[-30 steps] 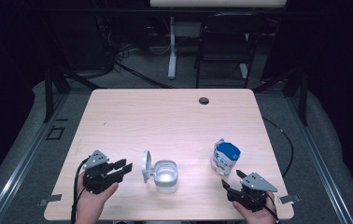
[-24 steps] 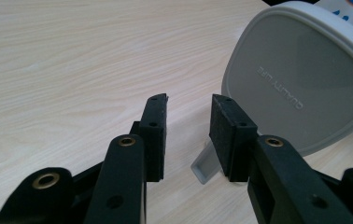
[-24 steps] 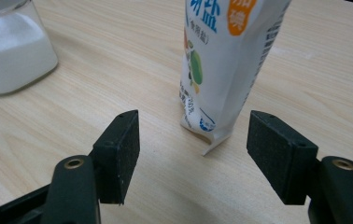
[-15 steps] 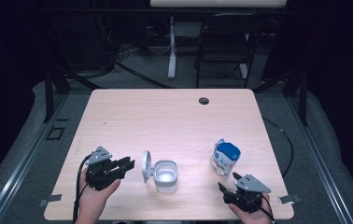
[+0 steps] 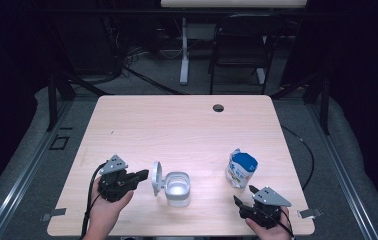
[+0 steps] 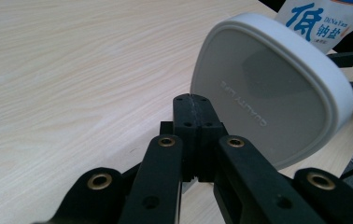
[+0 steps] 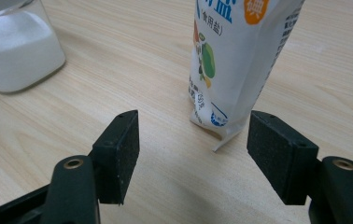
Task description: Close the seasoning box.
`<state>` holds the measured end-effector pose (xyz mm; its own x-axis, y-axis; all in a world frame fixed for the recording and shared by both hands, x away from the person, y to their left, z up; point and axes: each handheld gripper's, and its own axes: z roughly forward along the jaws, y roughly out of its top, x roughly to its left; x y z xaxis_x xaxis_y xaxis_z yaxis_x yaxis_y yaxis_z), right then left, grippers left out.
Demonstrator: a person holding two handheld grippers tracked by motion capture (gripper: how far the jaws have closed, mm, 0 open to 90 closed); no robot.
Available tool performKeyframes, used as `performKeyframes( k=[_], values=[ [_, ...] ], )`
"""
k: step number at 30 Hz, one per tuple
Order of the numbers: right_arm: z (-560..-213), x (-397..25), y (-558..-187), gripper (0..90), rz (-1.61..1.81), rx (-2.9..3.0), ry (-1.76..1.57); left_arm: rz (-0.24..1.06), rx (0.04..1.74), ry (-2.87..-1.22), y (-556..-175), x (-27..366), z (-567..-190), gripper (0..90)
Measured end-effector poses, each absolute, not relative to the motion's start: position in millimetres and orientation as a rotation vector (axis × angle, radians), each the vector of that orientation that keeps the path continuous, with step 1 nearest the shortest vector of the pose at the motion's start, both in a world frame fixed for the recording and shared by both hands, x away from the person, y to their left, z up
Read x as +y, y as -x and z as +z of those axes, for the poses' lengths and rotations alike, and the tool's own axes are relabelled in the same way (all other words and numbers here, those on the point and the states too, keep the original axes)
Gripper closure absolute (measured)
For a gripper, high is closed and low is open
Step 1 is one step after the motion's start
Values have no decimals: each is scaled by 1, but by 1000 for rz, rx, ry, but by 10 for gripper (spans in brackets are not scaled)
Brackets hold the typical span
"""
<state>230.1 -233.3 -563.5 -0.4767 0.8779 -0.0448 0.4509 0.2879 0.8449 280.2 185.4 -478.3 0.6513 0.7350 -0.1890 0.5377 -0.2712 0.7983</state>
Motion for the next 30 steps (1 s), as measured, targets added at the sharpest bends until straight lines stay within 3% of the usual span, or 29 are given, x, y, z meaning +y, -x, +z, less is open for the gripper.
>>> performKeyframes(
  k=[30],
  values=[
    [-570,-234,-230,342,1089,2057,-1200,207,848,-1983,-272,144,-469,900]
  ],
)
